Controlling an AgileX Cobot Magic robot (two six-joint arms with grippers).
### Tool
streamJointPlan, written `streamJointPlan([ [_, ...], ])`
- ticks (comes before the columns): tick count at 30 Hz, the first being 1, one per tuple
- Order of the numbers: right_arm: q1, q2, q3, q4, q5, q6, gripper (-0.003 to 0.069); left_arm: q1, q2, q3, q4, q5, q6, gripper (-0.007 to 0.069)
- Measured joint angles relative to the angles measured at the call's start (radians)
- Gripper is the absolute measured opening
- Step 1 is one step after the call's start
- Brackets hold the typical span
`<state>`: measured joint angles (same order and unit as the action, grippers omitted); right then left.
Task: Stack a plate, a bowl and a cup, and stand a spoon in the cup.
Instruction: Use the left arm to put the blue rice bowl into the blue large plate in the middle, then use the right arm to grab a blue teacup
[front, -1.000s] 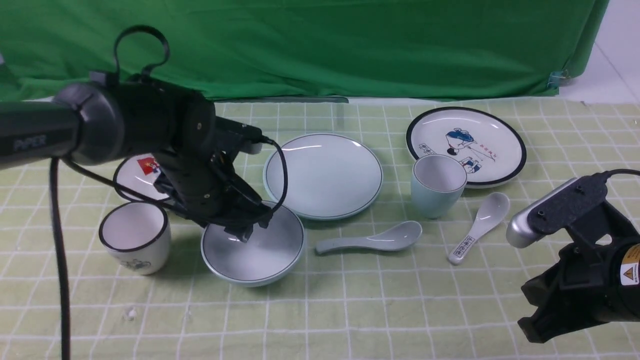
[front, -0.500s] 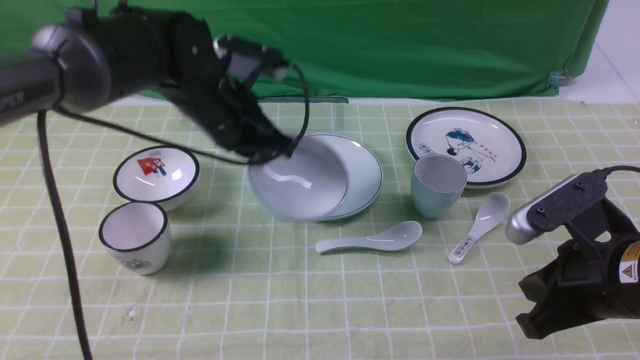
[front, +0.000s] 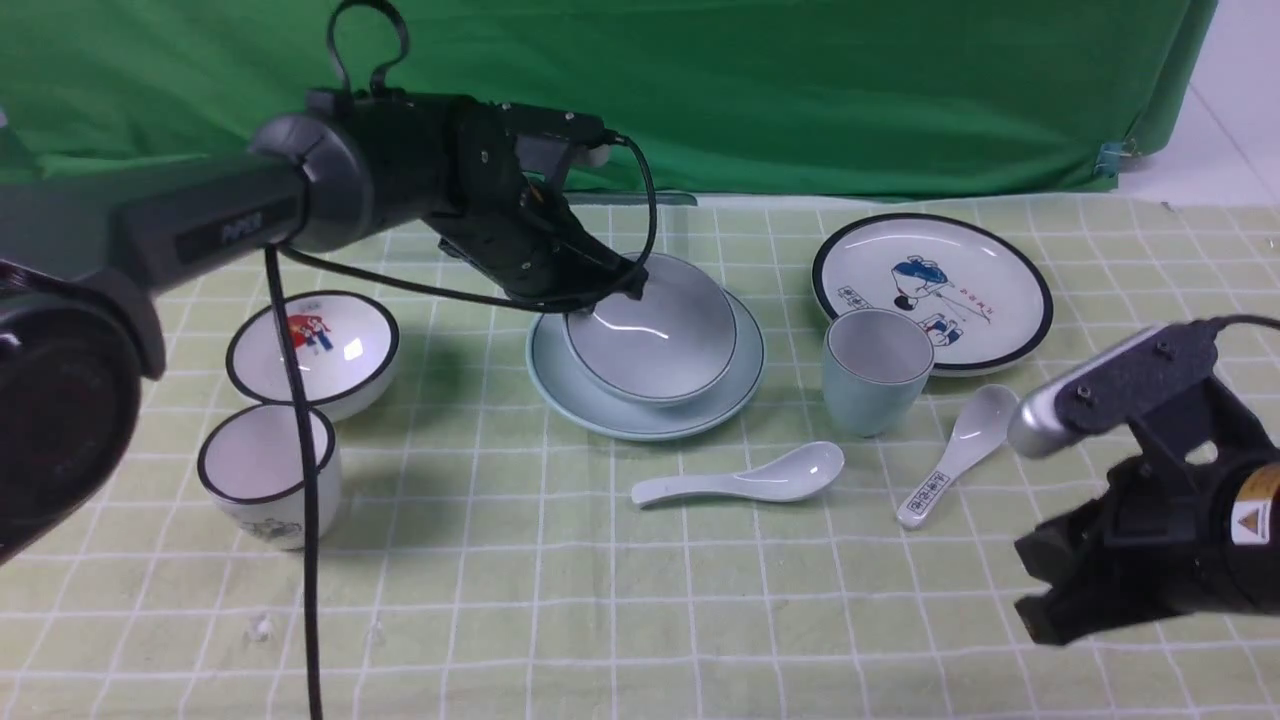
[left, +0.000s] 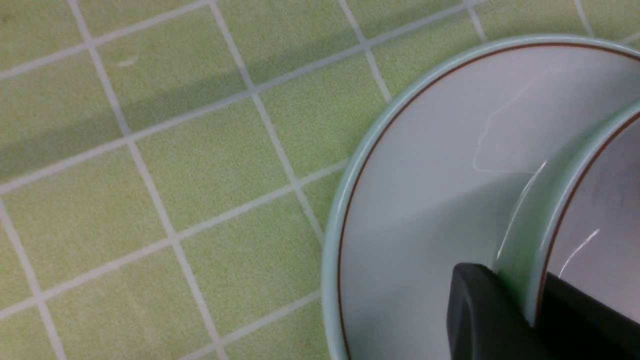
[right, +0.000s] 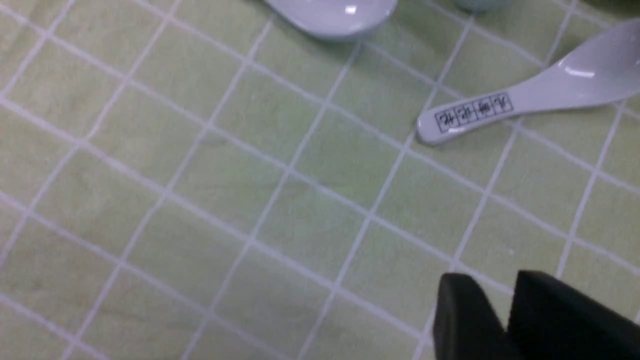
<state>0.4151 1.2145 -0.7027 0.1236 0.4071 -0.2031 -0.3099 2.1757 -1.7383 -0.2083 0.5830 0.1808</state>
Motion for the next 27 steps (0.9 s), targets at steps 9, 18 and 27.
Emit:
streamJointPlan([
  [9,-0.027,0.326,-0.425,0.004,0.141,0.004,0.0388,0.001,-0.105,-0.014,0.04,0.237,-0.021,0.0292],
  [18,-0.117,0.675,-0.786,-0.037,0.263,0.042,0.0395,0.001,-0.496,0.019,0.058,0.362,-0.046,0.0272],
  [27,-0.134,0.839,-0.841,-0.027,0.258,0.028,0.0191,0.001,-0.926,0.391,0.077,0.316,-0.068,0.016],
])
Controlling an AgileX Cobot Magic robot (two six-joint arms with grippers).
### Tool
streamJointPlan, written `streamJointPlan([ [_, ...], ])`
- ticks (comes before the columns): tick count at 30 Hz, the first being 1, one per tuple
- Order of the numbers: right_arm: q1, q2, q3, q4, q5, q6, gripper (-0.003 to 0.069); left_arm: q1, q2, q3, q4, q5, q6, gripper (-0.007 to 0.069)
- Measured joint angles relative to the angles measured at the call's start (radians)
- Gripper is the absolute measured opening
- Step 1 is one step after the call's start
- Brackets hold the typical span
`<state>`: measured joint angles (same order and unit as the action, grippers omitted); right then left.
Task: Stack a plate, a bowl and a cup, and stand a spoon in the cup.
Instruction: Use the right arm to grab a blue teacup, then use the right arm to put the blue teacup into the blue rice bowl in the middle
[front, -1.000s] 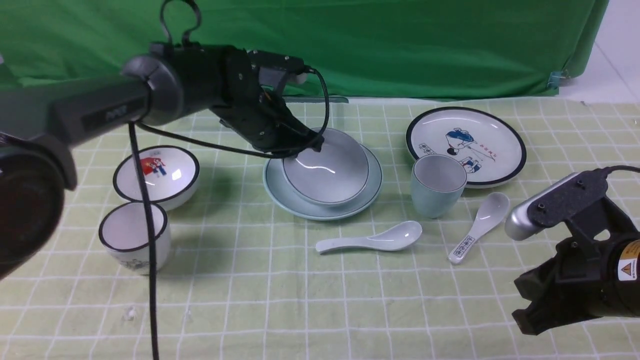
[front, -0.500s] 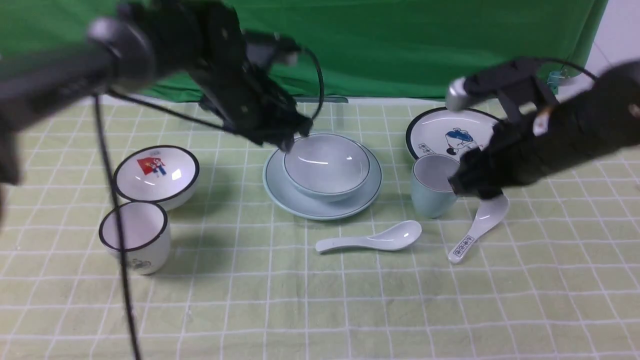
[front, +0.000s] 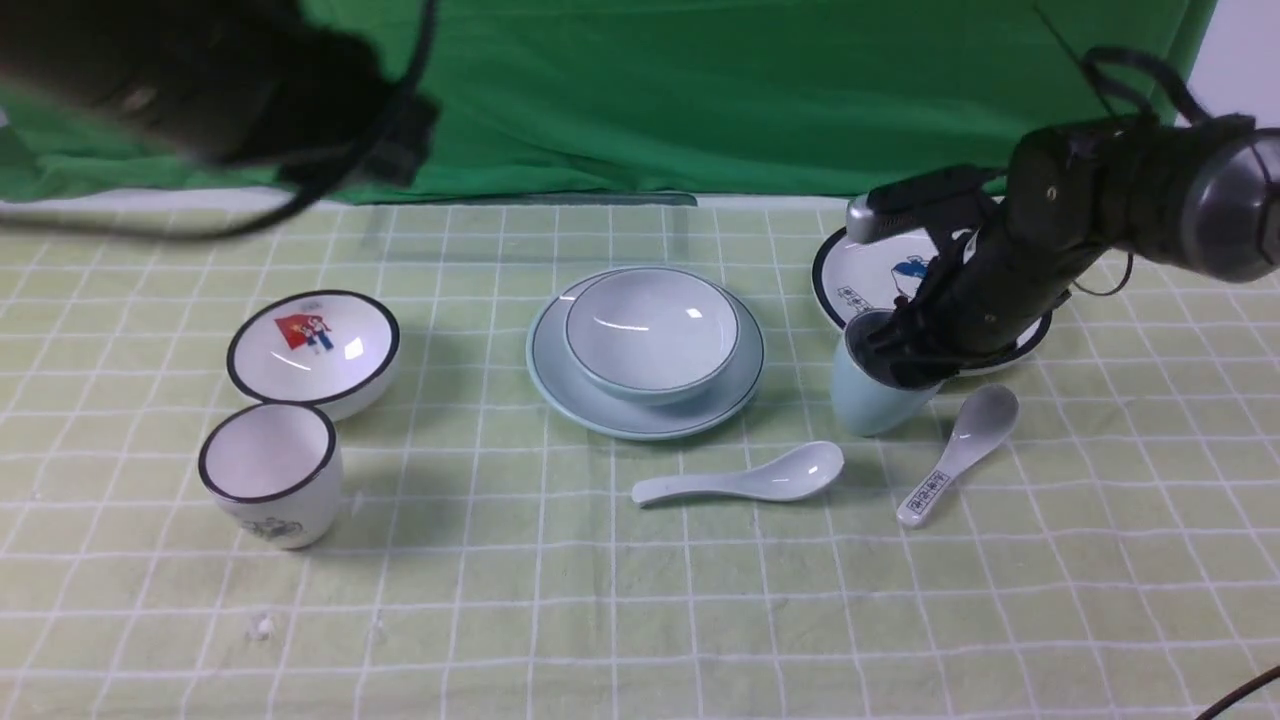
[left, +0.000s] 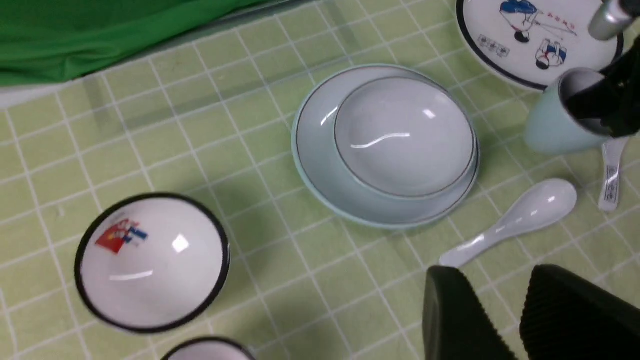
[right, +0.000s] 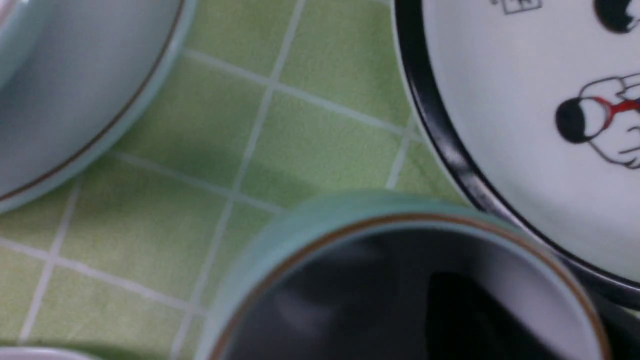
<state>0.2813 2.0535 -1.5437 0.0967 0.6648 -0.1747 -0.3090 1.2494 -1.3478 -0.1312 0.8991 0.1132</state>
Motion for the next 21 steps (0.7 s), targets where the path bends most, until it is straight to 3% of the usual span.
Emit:
streamJointPlan([
  [1,0.0,-0.003,-0.005,0.009,0.008,-0.015,0.0123,0.0,-0.075,0.083,0.034,-0.002,-0.007,0.0147],
  [3,0.001,-0.025,-0.026,0.011,0.041,-0.033,0.0074,0.0,-0.191,0.231,0.107,-0.002,-0.047,0.0127],
  [7,0.011,-0.058,-0.092,0.041,0.127,-0.069,0.0074,0.0,-0.342,0.424,0.189,-0.012,-0.104,0.0098],
  [9,0.056,-0.066,-0.194,0.068,0.24,-0.125,0.0074,0.0,-0.454,0.586,0.212,-0.028,-0.113,0.0062],
  [13,0.17,-0.022,-0.337,0.076,0.277,-0.17,0.0074,0.0,-0.556,0.779,0.223,-0.079,-0.113,0.0005],
  [16,0.241,0.057,-0.442,0.041,0.248,-0.133,0.0074,0.0,-0.621,0.871,0.219,-0.162,-0.113,-0.0025],
  [21,0.272,0.167,-0.549,-0.01,0.243,-0.046,0.0074,0.0,-0.676,0.922,0.208,-0.291,-0.113,-0.003],
])
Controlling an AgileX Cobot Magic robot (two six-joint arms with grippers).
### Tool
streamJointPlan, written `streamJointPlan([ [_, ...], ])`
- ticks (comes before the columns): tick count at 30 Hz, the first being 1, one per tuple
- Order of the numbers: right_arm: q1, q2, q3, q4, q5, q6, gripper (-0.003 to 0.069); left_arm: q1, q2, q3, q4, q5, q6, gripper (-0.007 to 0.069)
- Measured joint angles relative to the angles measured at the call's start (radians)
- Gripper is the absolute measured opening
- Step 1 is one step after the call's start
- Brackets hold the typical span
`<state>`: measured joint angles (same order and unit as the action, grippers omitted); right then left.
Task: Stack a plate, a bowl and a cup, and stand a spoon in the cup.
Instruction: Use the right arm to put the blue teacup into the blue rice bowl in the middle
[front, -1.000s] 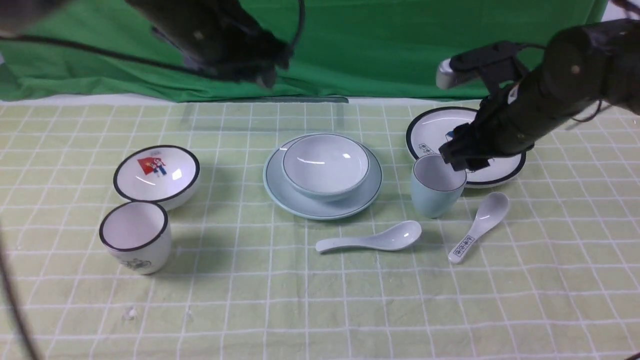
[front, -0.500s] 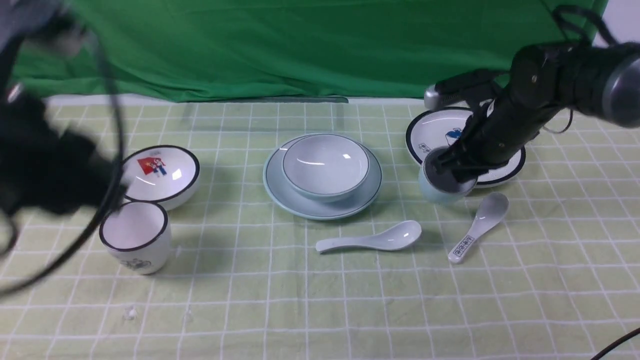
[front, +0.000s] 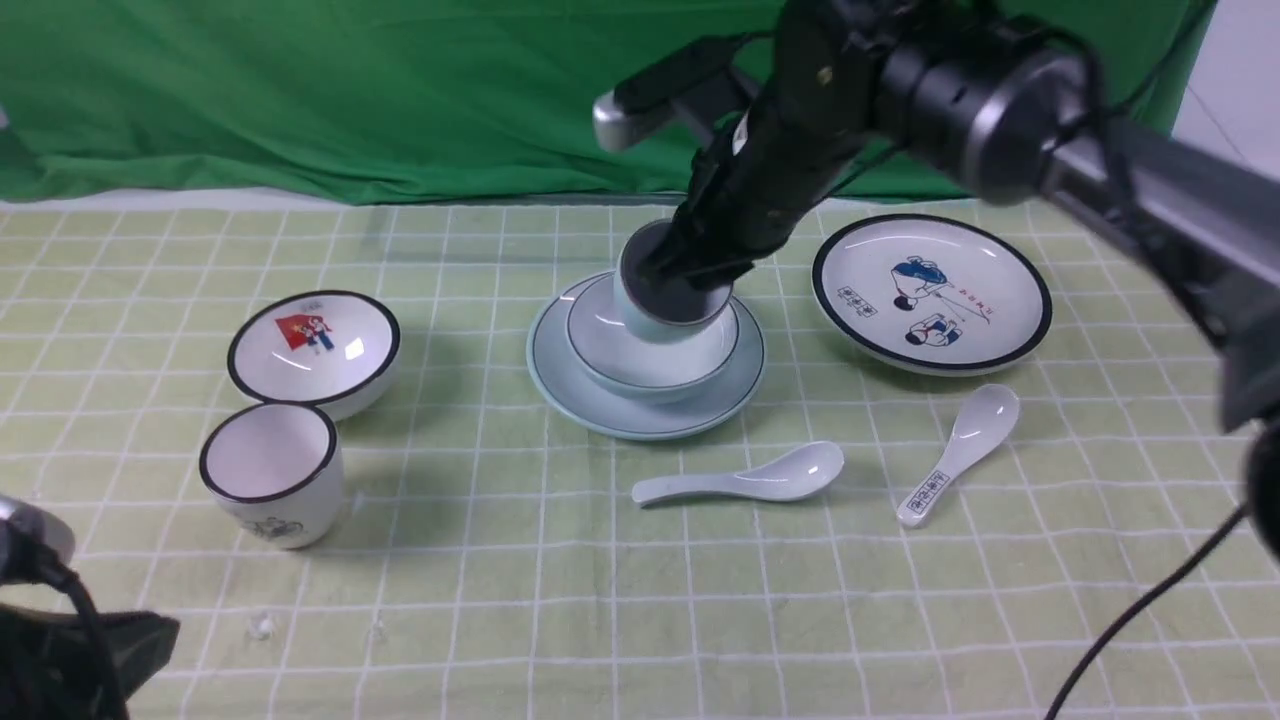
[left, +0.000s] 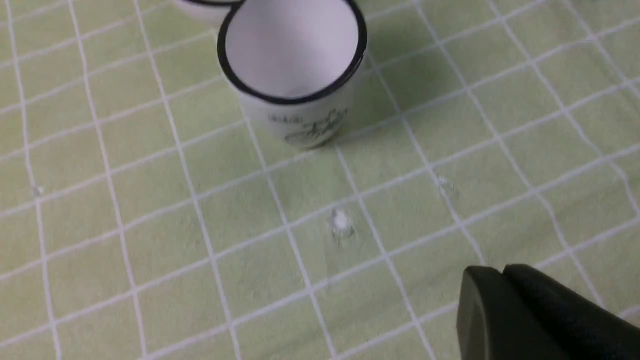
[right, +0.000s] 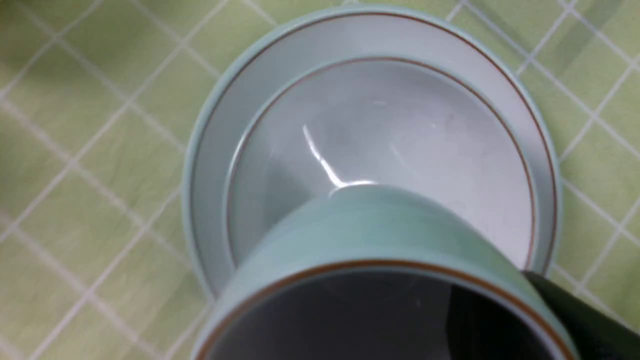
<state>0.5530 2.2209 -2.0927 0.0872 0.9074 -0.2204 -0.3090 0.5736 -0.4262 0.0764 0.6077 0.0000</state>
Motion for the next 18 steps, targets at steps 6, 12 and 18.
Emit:
streamJointPlan([
  [6,0.001,0.094,-0.045,-0.019,0.001,0.07,0.0106,0.0,-0.009,0.005,-0.034,-0.035,0.0,-0.0029],
  [12,0.002,0.09,-0.054,-0.019,0.007,0.043,0.0278,0.0,-0.009,0.005,-0.066,-0.035,0.0,-0.0029],
  [18,0.002,0.002,-0.051,-0.018,0.202,-0.103,0.0359,0.0,-0.009,0.006,-0.076,-0.03,0.005,-0.0029],
])
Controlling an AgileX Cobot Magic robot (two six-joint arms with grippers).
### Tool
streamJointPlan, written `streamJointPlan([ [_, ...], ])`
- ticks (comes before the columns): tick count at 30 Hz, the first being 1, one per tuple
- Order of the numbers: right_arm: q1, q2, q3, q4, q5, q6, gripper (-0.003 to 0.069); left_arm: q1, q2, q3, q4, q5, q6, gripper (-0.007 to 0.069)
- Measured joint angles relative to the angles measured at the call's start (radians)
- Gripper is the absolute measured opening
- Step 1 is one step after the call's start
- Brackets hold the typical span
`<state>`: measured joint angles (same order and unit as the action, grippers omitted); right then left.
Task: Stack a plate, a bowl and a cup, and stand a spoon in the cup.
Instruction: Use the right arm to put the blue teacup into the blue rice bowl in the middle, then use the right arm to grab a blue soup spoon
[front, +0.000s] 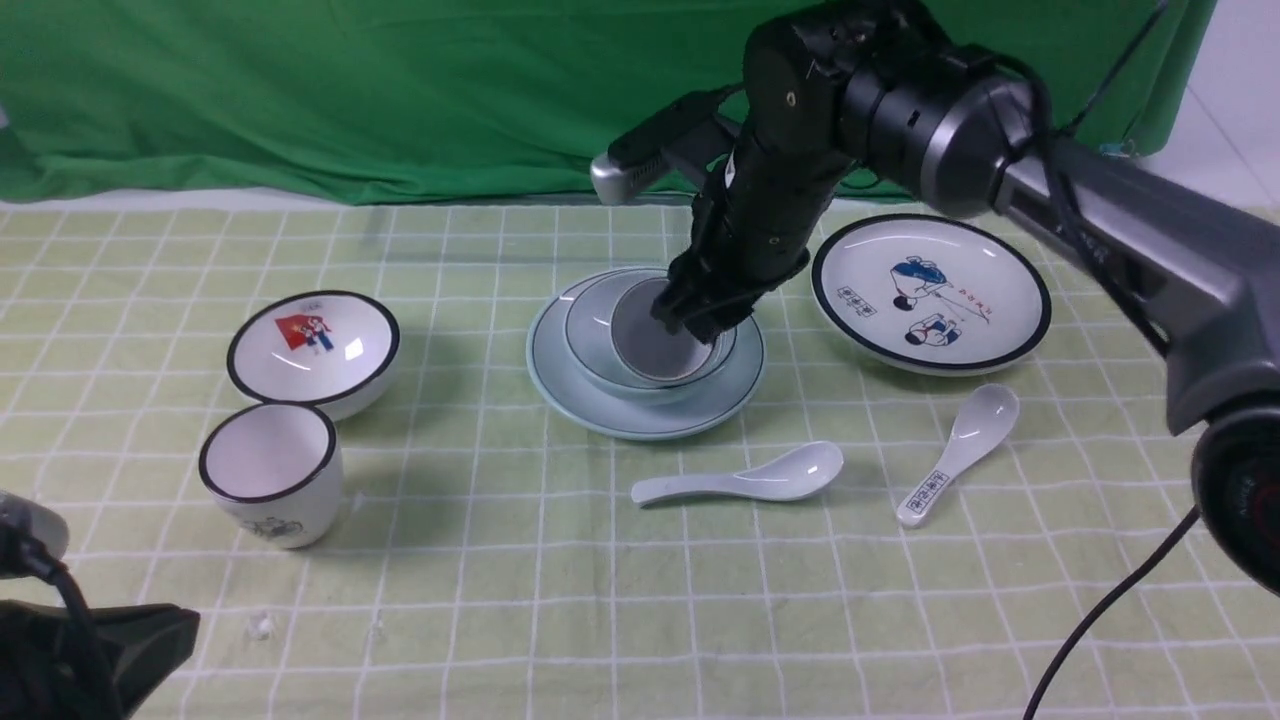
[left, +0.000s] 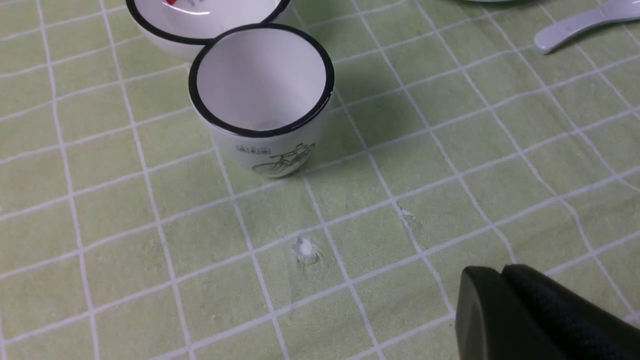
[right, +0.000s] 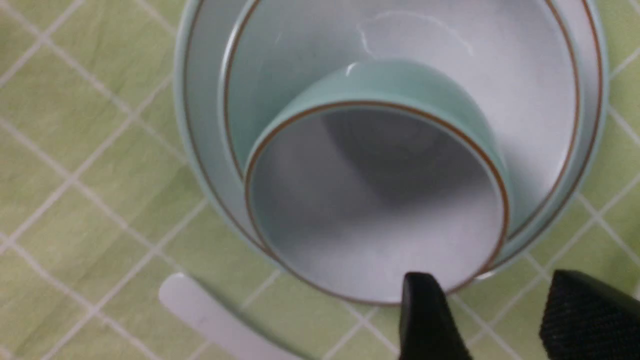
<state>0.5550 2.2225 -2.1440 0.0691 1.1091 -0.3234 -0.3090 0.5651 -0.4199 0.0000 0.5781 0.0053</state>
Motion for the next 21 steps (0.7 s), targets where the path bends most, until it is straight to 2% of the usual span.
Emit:
streamJointPlan([
  [9,0.0,-0.138,0.098,0.0,0.016,-0.049,0.0344,0.0,-0.001,0.0,0.0,0.0,0.0,-0.0029],
  [14,0.0,-0.123,0.198,0.005,-0.076,-0.064,0.0199,0.0,-0.001,0.0,0.0,0.0,0.0,-0.0029],
  [18,0.0,-0.105,0.217,0.04,-0.166,-0.042,0.0041,0.0,-0.001,0.0,0.0,0.0,0.0,-0.0029],
  [21,0.002,-0.103,0.218,0.118,-0.209,-0.035,0.0012,0.0,-0.001,0.0,0.0,-0.002,0.0,-0.0029],
])
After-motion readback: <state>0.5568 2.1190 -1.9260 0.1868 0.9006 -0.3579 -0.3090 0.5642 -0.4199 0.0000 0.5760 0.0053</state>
